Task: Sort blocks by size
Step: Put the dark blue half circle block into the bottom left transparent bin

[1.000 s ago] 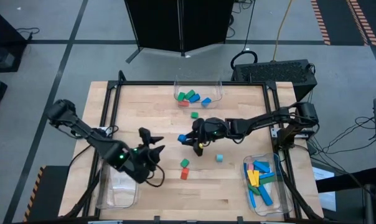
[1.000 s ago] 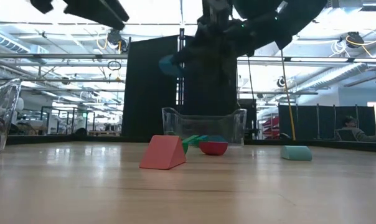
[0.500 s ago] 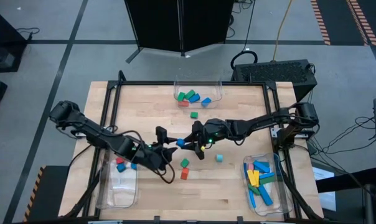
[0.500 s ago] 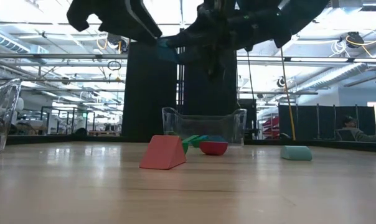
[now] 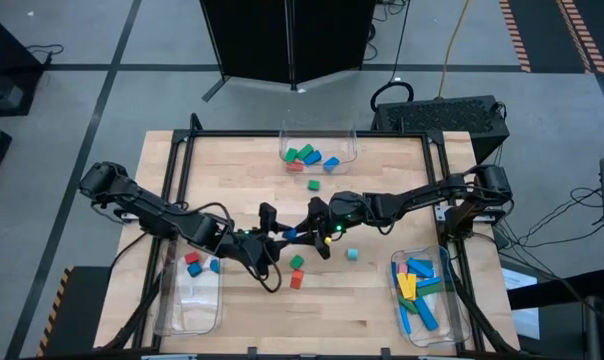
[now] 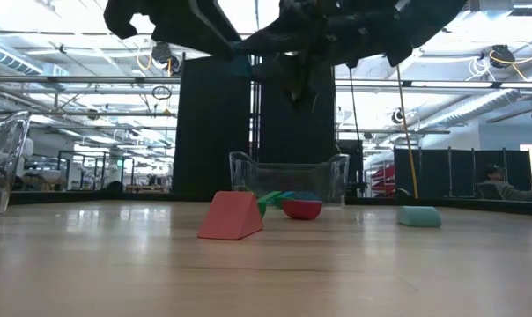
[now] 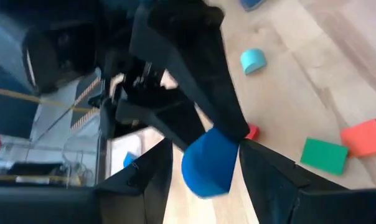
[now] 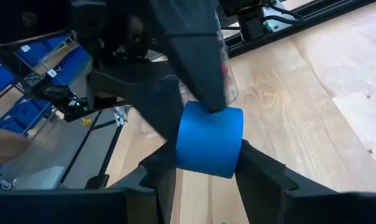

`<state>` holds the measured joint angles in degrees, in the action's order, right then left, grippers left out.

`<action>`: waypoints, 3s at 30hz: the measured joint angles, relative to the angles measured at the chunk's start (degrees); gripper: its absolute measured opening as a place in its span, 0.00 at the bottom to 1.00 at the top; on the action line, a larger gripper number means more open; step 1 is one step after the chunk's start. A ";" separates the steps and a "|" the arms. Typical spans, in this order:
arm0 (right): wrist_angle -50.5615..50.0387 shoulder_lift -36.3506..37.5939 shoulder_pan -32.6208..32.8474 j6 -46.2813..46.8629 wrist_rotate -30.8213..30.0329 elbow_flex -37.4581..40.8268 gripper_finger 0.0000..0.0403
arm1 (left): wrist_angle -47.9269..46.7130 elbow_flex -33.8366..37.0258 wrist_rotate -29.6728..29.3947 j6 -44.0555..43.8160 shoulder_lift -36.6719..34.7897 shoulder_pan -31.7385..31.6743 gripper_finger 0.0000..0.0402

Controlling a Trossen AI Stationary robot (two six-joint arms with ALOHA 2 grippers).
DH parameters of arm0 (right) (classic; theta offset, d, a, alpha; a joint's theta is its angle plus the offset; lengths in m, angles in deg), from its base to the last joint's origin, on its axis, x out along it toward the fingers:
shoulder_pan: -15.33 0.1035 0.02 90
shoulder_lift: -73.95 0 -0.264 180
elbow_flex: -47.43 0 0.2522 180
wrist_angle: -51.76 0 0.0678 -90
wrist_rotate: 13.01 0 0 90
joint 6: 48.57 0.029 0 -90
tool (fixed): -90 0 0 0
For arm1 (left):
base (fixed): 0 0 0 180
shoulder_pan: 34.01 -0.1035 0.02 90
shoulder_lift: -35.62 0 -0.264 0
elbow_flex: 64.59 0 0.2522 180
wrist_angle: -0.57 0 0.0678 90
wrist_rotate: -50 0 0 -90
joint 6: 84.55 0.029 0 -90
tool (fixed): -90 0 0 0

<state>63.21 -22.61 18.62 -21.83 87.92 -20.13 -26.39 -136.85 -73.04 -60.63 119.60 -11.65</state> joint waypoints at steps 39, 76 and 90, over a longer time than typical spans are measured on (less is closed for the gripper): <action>1.81 0.00 0.15 2.23 1.84 -0.04 0.40 | -3.74 -0.10 -2.03 -1.16 -0.55 0.30 0.21; -17.65 0.00 -6.76 -13.96 -31.86 -0.02 0.50 | -59.09 -0.04 18.41 -71.07 -8.35 23.33 0.21; -11.63 -15.17 -10.85 -25.78 -31.84 0.02 0.52 | -62.01 -0.02 23.77 -86.57 -8.44 26.56 0.21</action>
<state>51.58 -37.77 7.78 -47.60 56.08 -20.11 -88.40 -136.87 -49.27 -147.20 111.16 14.91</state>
